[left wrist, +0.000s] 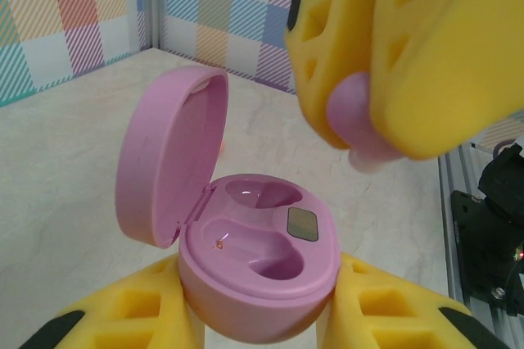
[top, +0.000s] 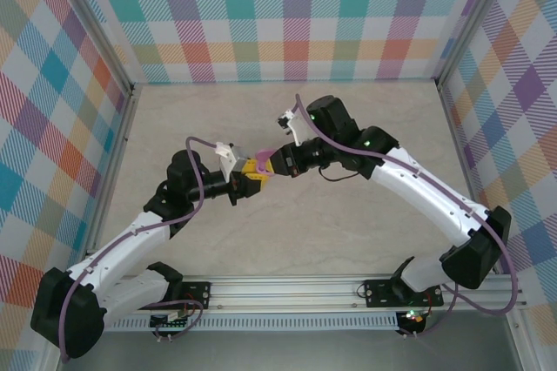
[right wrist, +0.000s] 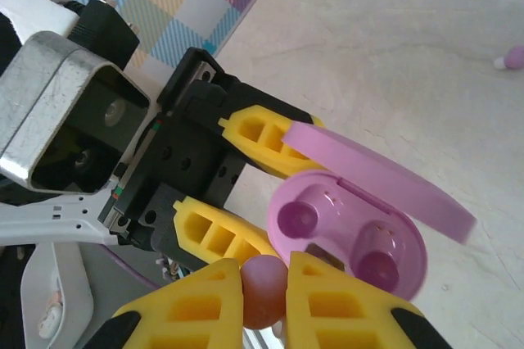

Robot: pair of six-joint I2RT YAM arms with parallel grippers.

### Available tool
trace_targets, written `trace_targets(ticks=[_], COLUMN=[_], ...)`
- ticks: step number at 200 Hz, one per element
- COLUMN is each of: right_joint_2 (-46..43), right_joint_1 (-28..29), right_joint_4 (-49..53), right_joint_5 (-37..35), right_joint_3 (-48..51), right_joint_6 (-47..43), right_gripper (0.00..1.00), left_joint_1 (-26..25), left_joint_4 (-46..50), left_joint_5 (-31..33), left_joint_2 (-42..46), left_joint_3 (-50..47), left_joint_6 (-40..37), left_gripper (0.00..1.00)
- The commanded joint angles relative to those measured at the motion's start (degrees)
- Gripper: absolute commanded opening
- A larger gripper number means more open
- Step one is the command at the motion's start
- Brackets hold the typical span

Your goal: Insert the wireless bluetooth earbuds into the charging case

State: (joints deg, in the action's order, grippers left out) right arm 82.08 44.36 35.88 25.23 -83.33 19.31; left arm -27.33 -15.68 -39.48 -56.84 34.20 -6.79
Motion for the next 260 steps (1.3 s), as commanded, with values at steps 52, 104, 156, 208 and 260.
trace_targets(ticks=[52,104,156,208,260], right_joint_2=[2.42,2.27,2.72,3.94,4.31], right_joint_1=[0.47,0.47,0.46,0.47,0.47], right_joint_4=[-0.48,1.59,3.56,3.64,3.76], right_joint_5=[-1.38,-2.84,-3.88,-2.34,-2.37], right_joint_3=[-0.27,0.01,-0.24,-1.33,-2.53], right_joint_6=[-7.05,-9.26,-11.66,-10.53,-9.82], right_gripper=[0.15,0.16,0.18,0.24,0.31], left_joint_1=[0.44,0.48,0.44,0.44,0.44], left_joint_4=[-2.52,-2.76,-3.02,-3.43,-3.82], left_joint_5=[-1.94,-1.83,-2.24,-2.41,-2.53], left_joint_2=[3.02,3.07,2.97,3.36,3.69], left_joint_3=[-1.59,-1.46,-1.17,-1.4,-1.59], left_joint_6=[1.07,1.32,1.51,1.69,1.73], left_gripper=[0.17,0.17,0.17,0.17,0.17])
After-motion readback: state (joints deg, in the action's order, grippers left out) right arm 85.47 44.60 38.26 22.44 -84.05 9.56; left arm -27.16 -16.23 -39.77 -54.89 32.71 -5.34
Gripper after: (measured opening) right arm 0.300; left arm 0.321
